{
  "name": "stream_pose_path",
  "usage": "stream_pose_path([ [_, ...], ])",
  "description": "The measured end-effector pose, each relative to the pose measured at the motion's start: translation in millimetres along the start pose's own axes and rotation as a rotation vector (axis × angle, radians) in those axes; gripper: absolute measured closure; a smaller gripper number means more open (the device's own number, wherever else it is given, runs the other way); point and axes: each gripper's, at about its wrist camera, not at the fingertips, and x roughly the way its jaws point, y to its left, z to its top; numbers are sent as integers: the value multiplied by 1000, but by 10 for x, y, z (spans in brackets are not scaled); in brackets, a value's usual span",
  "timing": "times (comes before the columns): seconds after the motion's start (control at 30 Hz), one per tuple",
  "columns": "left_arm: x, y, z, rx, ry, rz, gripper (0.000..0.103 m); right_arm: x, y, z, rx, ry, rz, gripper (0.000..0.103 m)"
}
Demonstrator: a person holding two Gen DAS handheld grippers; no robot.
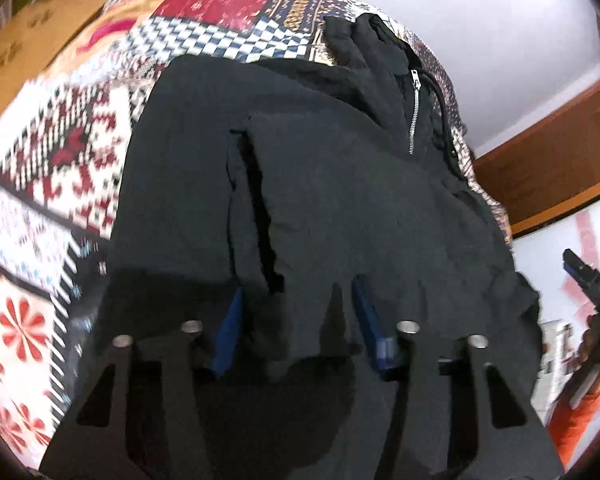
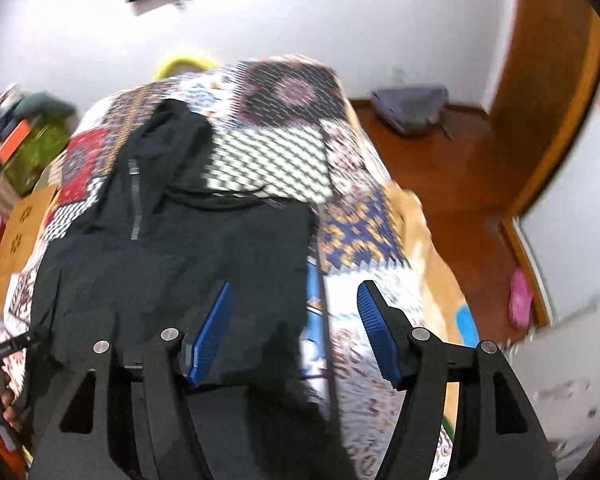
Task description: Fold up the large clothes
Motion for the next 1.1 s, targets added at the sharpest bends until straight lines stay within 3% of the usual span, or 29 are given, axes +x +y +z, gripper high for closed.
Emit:
stream_pose_path([
  [0.03, 8, -51, 20, 30, -4, 28, 74, 48, -38, -10, 20, 17, 8, 42],
  [0.17, -129, -253, 84, 153, -90, 131, 83, 267, -150, -153, 69, 102, 40, 42],
  [0.27, -378, -403, 142, 234, -203, 192, 86, 384, -66, -246, 28, 145, 43, 42],
  [0.4, -784, -574, 267, 316, -340, 223, 86, 390, 158, -328, -81, 135, -3, 42],
  [0.53, -989, -586, 319, 360, -412, 261, 86, 404, 174, -417, -116, 123, -21, 42],
  [0.63, -926, -414, 297, 321, -405, 295, 88, 449, 136, -469, -98, 150, -14, 41],
  [0.73, -736, -148, 255, 292, -360, 388, 88, 438, 82, -507, -69, 164, -3, 32],
  [0.93, -311, 283, 66, 254, -145, 370, 88, 377, 105, -544, -68, 167, -14, 30],
  [1.1, -221, 258, -16, 261, -82, 312, 88, 298, 232, -439, -143, 167, -34, 30],
])
